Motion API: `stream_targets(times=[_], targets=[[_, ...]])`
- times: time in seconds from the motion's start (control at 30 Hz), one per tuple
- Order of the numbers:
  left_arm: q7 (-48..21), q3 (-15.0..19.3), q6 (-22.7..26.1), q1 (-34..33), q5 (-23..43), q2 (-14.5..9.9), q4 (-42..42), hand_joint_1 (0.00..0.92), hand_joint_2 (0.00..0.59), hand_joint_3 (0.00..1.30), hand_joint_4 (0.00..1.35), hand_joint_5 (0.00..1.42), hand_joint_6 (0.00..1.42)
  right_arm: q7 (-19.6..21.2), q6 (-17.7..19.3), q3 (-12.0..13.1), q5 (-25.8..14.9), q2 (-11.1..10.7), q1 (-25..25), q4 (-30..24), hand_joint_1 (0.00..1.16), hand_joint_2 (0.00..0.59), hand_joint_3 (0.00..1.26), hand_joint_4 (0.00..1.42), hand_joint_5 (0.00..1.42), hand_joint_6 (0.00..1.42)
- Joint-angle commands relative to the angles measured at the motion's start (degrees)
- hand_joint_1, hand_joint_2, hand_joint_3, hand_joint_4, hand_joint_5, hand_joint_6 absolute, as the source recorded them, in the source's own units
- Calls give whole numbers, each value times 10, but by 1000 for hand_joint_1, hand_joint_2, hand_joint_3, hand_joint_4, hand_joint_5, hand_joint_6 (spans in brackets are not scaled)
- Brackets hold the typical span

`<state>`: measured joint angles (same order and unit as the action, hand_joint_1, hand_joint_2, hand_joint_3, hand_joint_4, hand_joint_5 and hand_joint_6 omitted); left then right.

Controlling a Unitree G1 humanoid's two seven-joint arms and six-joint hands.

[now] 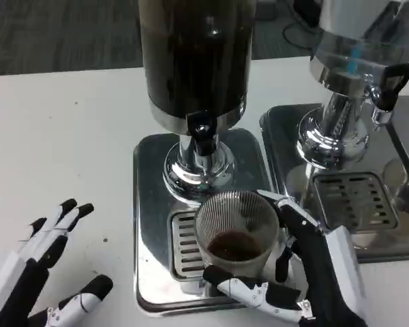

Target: Grasp the cup under the faucet to collect the drink, then remove the cup.

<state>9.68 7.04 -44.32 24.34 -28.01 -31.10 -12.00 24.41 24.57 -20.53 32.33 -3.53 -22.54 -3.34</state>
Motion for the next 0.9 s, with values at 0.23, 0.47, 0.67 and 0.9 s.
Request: stream_targets(times=[0.23, 0.47, 0.67, 0.9], targets=[[6, -6, 24, 24, -44, 0, 59, 0, 192, 74, 0, 2, 0, -48, 22, 10, -18, -35, -40, -76, 927, 162, 603, 628, 801, 1226], [56, 3, 89, 60, -181, 10, 165, 0, 192, 0, 0, 0, 0, -70, 30, 13, -22, -46, -51, -93, 927, 162, 603, 628, 801, 1226], [40, -18, 170, 88, -260, 16, 238, 0, 175, 0, 0, 0, 0, -98, 34, 20, -40, -61, -68, -121, 927, 162, 603, 628, 801, 1226], [29, -40, 224, 134, -308, 21, 308, 0, 161, 0, 0, 0, 0, -116, 52, 23, -49, -71, -84, -135, 927, 162, 603, 628, 801, 1226]])
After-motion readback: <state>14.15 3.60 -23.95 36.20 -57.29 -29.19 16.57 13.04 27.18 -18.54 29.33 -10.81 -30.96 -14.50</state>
